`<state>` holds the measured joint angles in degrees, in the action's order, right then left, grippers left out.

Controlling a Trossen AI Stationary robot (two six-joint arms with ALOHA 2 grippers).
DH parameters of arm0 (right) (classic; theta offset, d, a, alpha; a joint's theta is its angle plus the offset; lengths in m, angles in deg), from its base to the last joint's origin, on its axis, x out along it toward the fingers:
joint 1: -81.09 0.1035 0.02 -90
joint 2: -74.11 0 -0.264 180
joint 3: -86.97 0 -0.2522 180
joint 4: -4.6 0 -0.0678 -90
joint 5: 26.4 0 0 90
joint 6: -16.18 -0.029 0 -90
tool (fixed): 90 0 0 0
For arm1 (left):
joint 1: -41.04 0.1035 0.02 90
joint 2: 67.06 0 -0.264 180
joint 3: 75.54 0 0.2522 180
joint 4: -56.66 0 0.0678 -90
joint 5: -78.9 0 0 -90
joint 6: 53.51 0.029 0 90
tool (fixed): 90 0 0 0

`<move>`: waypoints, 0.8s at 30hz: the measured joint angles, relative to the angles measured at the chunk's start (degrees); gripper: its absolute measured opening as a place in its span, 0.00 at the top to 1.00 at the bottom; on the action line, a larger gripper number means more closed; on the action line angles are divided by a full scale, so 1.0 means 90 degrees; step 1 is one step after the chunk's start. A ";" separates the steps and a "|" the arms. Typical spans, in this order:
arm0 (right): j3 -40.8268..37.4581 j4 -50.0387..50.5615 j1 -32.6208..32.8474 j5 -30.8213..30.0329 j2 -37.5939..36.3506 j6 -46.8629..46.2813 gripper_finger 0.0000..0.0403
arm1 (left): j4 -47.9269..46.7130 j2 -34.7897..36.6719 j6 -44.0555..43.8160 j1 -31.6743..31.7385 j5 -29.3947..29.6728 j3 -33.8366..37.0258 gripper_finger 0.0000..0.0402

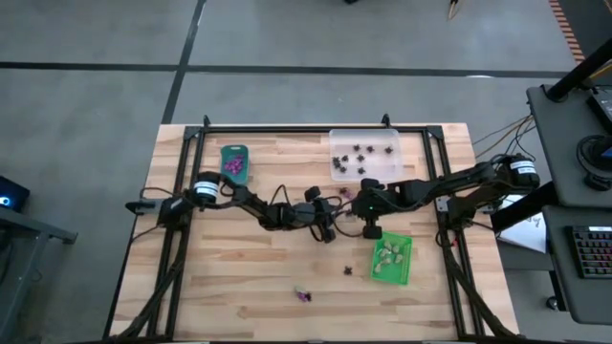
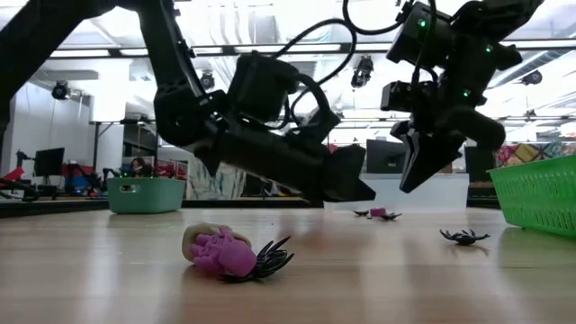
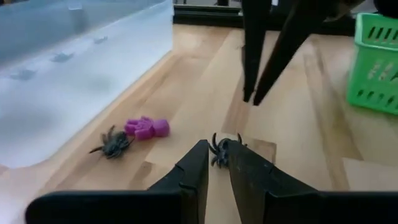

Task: Sort Halloween decoration
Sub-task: Put the black spider toy into the white bin

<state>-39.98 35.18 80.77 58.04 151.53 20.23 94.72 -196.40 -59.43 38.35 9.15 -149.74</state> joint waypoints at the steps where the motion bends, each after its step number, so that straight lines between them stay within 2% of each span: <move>1: -0.0009 0.0001 0.0000 0.0000 0.0007 -0.0068 0.98 | 0.0014 -0.0042 -0.0015 0.0023 -0.0095 -0.0032 0.89; 5: -0.0014 -0.0007 0.0003 0.0002 0.0025 -0.0263 0.98 | -0.0025 -0.0285 0.0041 0.0039 -0.0713 -0.0370 0.89; 13: -0.0014 -0.0007 0.0002 0.0232 0.0025 -0.0715 0.96 | -0.0915 -0.0499 -0.0004 0.0067 -0.0629 -0.0919 0.89; 18: -0.0014 -0.0030 0.0002 0.0272 0.0028 -0.0616 0.86 | -0.0965 -0.0470 -0.0060 0.0060 -0.0599 -0.0879 0.89; 21: -0.0014 -0.0088 -0.0009 0.0036 0.0038 -0.0493 0.77 | -0.0984 -0.0461 -0.0113 0.0060 -0.0602 -0.0863 0.90; 24: -0.0014 -0.0258 -0.0173 -0.0042 0.0111 -0.0927 0.69 | -0.1022 -0.0458 -0.0137 0.0060 -0.0604 -0.0831 0.90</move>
<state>-40.11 32.85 79.21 57.66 152.53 11.88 85.52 -200.53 -60.66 38.89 3.71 -157.23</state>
